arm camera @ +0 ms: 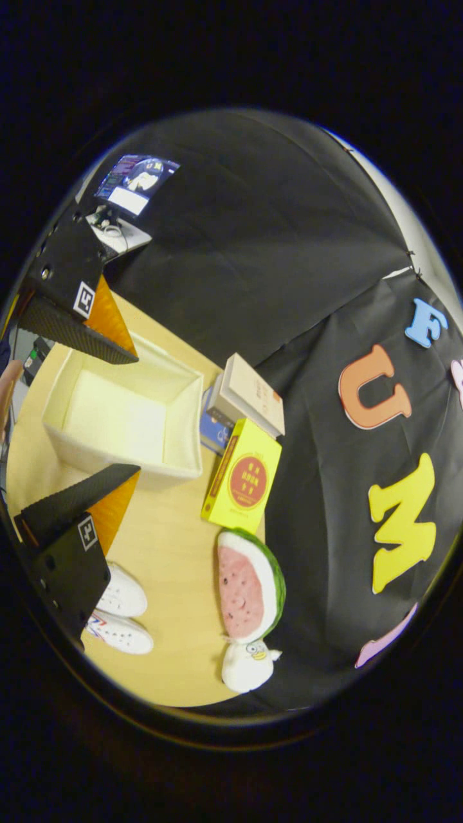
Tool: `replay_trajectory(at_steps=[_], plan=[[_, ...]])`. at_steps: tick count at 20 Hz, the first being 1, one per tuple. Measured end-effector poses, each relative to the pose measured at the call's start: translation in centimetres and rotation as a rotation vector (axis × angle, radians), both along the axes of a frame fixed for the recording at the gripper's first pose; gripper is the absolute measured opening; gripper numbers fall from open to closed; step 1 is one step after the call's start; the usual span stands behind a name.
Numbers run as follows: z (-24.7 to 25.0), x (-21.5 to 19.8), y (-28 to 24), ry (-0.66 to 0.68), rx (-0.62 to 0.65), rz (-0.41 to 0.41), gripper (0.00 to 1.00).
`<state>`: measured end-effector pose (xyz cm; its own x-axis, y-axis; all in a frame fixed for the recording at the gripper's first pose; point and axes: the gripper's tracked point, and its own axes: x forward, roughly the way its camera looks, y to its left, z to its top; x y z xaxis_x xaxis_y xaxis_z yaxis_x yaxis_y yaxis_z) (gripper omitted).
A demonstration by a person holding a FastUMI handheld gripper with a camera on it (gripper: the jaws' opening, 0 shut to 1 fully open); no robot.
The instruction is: Open the storage box then place both shoes into the box .Put the left shoe in first, then the right shoe, with the right side of both shoes facing outward in a uniform manner.
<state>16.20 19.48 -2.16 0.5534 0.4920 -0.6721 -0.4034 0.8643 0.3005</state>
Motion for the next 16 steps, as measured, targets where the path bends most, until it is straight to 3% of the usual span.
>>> replay_trajectory(at_steps=[7, 16], plan=[[-7.4, -0.5, -12.6, 0.1, -0.227, -0.141, 0.95], [-15.4, -0.8, -20.0, 0.264, -0.375, -0.209, 0.93]])
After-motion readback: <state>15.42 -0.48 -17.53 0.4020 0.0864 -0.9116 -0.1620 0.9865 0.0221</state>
